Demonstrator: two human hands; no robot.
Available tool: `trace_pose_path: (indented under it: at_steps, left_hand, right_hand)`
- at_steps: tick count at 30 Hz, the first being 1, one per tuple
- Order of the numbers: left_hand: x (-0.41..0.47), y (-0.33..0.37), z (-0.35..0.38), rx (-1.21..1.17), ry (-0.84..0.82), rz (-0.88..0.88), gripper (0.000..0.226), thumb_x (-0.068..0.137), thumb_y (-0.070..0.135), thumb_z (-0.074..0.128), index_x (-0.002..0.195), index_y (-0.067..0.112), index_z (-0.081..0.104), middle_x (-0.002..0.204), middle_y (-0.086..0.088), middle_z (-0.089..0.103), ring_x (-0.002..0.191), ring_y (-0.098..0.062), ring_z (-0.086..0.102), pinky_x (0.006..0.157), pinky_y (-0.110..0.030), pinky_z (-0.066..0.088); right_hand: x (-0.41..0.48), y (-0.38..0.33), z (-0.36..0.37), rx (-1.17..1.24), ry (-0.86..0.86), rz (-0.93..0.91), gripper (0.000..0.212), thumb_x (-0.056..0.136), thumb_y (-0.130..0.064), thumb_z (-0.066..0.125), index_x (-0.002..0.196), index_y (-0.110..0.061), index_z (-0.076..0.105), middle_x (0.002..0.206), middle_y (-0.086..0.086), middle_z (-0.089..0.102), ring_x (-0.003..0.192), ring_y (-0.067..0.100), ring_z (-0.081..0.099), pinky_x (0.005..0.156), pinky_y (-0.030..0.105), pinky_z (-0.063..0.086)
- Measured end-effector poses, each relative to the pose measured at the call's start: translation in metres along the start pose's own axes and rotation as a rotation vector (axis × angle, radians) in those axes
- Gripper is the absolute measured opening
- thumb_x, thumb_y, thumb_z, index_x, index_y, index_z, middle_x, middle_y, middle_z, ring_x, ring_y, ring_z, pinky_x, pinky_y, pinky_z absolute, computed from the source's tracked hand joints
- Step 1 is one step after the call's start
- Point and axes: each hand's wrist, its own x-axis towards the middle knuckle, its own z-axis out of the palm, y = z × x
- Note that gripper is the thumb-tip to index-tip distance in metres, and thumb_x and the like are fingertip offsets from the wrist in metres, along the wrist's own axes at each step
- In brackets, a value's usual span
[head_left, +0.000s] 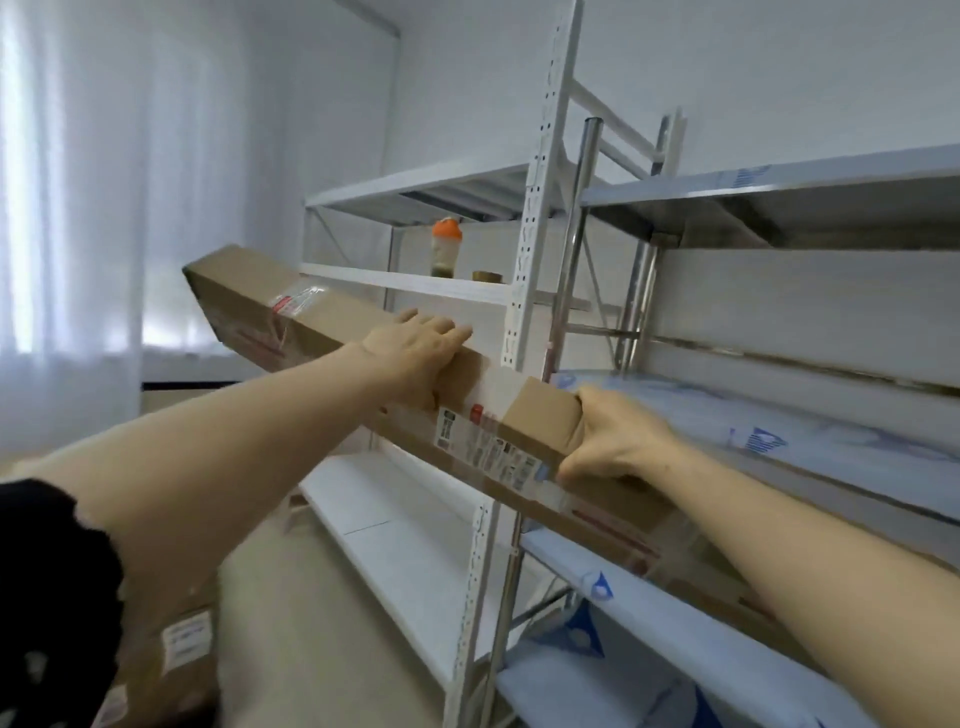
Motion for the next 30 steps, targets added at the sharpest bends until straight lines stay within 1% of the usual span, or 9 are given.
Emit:
trace_pose_path:
  at_steps: [2, 5, 8, 10, 15, 20, 24, 27, 30]
  left_hand:
    - [-0.030, -0.039, 0.027, -0.157, 0.022, -0.214, 0.107, 0.073, 0.038, 0.078, 0.152, 0.014, 0.008, 0.153, -0.008, 0.024, 0.140, -0.027, 0.025, 0.117, -0.041, 0.016]
    - [-0.076, -0.092, 0.070, -0.417, 0.111, -0.579, 0.103, 0.075, 0.034, 0.078, 0.149, 0.004, 0.012, 0.145, -0.018, 0.031, 0.133, -0.033, 0.033, 0.111, -0.041, 0.029]
    - [-0.118, -0.144, 0.127, -0.710, -0.006, -0.856, 0.107, 0.073, 0.049, 0.075, 0.148, 0.005, 0.012, 0.141, -0.022, 0.037, 0.128, -0.036, 0.042, 0.106, -0.046, 0.041]
    - [-0.144, -0.174, 0.166, -0.876, -0.064, -0.973, 0.107, 0.062, 0.063, 0.070, 0.143, 0.007, 0.026, 0.133, -0.016, 0.051, 0.115, -0.031, 0.056, 0.094, -0.044, 0.051]
    - [-0.196, -0.208, 0.202, -1.147, -0.166, -1.179, 0.055, 0.093, 0.037, 0.058, 0.133, 0.000, 0.045, 0.122, -0.001, 0.051, 0.123, -0.028, 0.048, 0.096, -0.035, 0.041]
    - [-0.210, -0.251, 0.234, -1.305, -0.176, -1.319, 0.064, 0.091, 0.046, 0.056, 0.135, 0.002, 0.043, 0.132, -0.013, 0.051, 0.118, -0.031, 0.051, 0.094, -0.040, 0.047]
    - [-0.206, -0.287, 0.258, -1.512, -0.119, -1.394, 0.055, 0.089, 0.040, 0.061, 0.129, 0.003, 0.048, 0.105, -0.006, 0.059, 0.086, -0.021, 0.057, 0.060, -0.033, 0.049]
    - [-0.199, -0.325, 0.286, -1.551, -0.067, -1.447, 0.056, 0.087, 0.041, 0.064, 0.125, 0.002, 0.050, 0.106, -0.009, 0.062, 0.093, -0.024, 0.060, 0.066, -0.036, 0.051]
    - [-0.183, -0.365, 0.314, -1.599, -0.030, -1.475, 0.057, 0.085, 0.045, 0.066, 0.122, 0.003, 0.054, 0.113, -0.012, 0.065, 0.105, -0.028, 0.061, 0.076, -0.040, 0.052]
  right_hand:
    - [0.018, -0.045, 0.025, 0.119, -0.080, -0.024, 0.063, 0.058, -0.041, 0.081, 0.106, -0.023, 0.045, 0.098, -0.003, 0.058, 0.088, 0.017, 0.058, 0.081, 0.038, 0.054]
    - [0.040, -0.110, 0.066, 0.316, -0.190, -0.040, 0.059, 0.057, -0.038, 0.085, 0.105, -0.021, 0.053, 0.098, -0.001, 0.065, 0.088, 0.018, 0.063, 0.083, 0.039, 0.055]
    - [0.061, -0.171, 0.107, 0.499, -0.265, -0.022, 0.043, 0.055, -0.033, 0.089, 0.084, -0.019, 0.061, 0.091, 0.002, 0.069, 0.082, 0.018, 0.065, 0.082, 0.036, 0.056]
    - [0.074, -0.209, 0.132, 0.646, -0.320, 0.006, 0.041, 0.053, -0.027, 0.091, 0.082, -0.015, 0.065, 0.091, 0.006, 0.071, 0.082, 0.021, 0.067, 0.080, 0.037, 0.057]
    - [0.098, -0.291, 0.175, 0.882, -0.526, 0.066, 0.045, 0.062, -0.017, 0.089, 0.093, -0.008, 0.057, 0.093, 0.012, 0.066, 0.075, 0.024, 0.064, 0.057, 0.034, 0.053]
    - [0.141, -0.346, 0.215, 1.020, -0.637, 0.076, 0.050, 0.063, -0.018, 0.087, 0.101, -0.004, 0.058, 0.088, 0.012, 0.067, 0.072, 0.023, 0.066, 0.053, 0.030, 0.052]
    - [0.190, -0.385, 0.250, 1.114, -0.702, 0.059, 0.047, 0.068, -0.019, 0.084, 0.100, -0.005, 0.053, 0.085, 0.008, 0.064, 0.071, 0.019, 0.063, 0.051, 0.028, 0.046]
    - [0.232, -0.414, 0.278, 1.186, -0.788, 0.066, 0.058, 0.062, -0.021, 0.087, 0.108, -0.002, 0.057, 0.091, 0.012, 0.071, 0.075, 0.024, 0.069, 0.057, 0.031, 0.054]
    - [0.282, -0.440, 0.306, 1.233, -0.867, 0.067, 0.069, 0.061, -0.024, 0.087, 0.118, -0.001, 0.055, 0.091, 0.011, 0.070, 0.071, 0.022, 0.069, 0.049, 0.027, 0.053]
